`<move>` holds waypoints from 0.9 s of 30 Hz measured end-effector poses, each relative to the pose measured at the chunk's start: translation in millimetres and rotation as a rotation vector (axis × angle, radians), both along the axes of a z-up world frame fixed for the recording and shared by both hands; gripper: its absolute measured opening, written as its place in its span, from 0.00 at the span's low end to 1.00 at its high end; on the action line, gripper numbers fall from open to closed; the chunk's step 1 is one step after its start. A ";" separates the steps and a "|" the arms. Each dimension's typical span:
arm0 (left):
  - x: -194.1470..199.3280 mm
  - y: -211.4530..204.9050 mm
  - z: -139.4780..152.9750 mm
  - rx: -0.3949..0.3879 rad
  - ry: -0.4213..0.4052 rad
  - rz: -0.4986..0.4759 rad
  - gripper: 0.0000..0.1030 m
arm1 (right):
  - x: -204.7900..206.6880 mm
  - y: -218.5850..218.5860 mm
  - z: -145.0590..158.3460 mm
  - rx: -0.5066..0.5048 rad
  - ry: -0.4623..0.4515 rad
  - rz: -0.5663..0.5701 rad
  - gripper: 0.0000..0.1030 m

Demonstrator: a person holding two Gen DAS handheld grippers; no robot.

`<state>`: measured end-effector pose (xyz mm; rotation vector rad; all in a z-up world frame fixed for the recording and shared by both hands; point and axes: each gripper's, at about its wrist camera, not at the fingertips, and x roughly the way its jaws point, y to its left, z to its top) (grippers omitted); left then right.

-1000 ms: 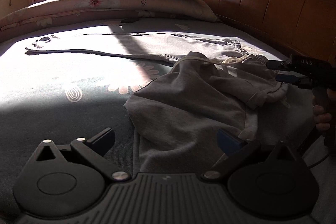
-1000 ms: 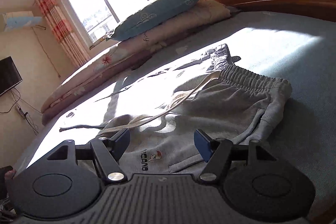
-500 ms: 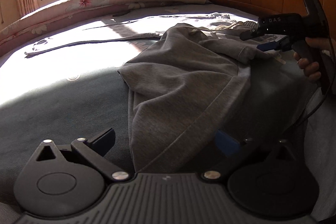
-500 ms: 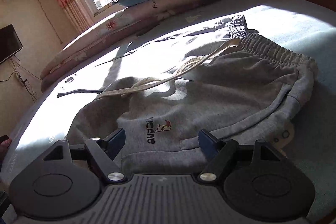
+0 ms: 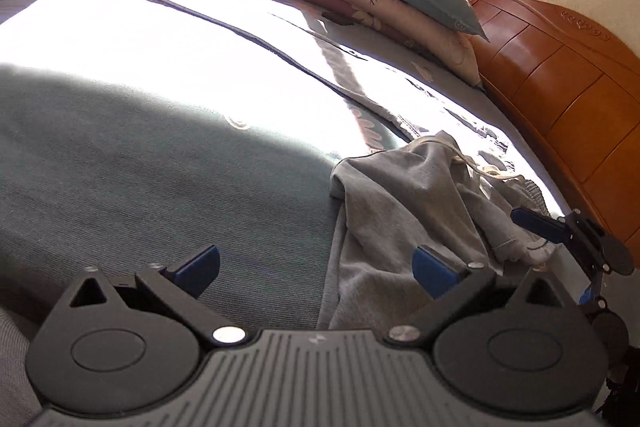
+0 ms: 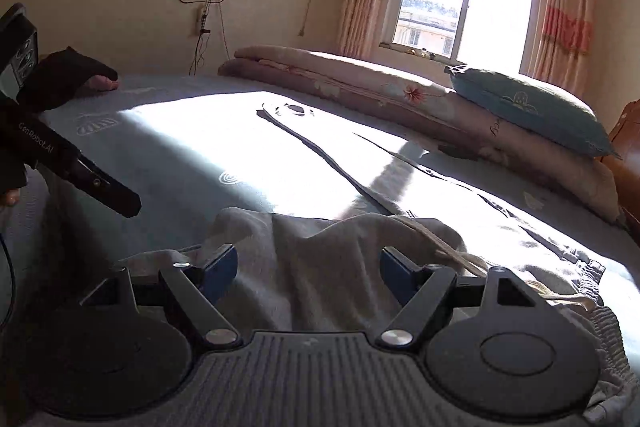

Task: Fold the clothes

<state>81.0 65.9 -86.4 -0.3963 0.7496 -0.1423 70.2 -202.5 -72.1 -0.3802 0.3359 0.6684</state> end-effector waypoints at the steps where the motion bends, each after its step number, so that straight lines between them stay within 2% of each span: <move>1: 0.2 3.7 2.4 0.014 0.012 0.013 0.99 | -7.6 15.3 -1.9 -0.059 -0.016 0.062 0.79; 4: -4.1 13.0 7.4 0.056 0.017 0.052 0.99 | -30.2 58.3 -12.6 -0.262 -0.069 0.233 0.79; 8: -12.2 25.0 6.3 0.006 0.012 0.071 0.99 | -58.3 102.4 -44.8 -0.567 -0.152 0.402 0.79; 10: -14.2 28.1 4.0 0.001 0.017 0.080 0.99 | -68.2 114.2 -66.8 -0.712 -0.228 0.438 0.79; 12: -16.1 31.2 1.9 -0.004 0.021 0.088 0.99 | -77.8 123.8 -86.8 -0.841 -0.323 0.465 0.74; 14: -17.0 33.6 0.9 -0.014 0.019 0.084 0.99 | -81.7 129.9 -89.8 -0.877 -0.347 0.456 0.62; 15: -17.4 34.7 0.4 -0.018 0.017 0.082 0.99 | -81.1 131.2 -85.3 -0.861 -0.324 0.446 0.50; 19: -17.5 34.2 -1.4 -0.032 0.002 0.068 0.99 | -75.6 124.5 -46.5 -0.705 -0.190 0.403 0.27; 23: -16.8 29.6 -4.0 -0.039 0.000 0.045 0.99 | -69.7 105.9 -12.4 -0.532 -0.088 0.338 0.24; 27: -14.7 23.8 -4.7 -0.039 0.008 0.020 0.99 | -55.5 76.2 8.8 -0.370 -0.023 0.207 0.24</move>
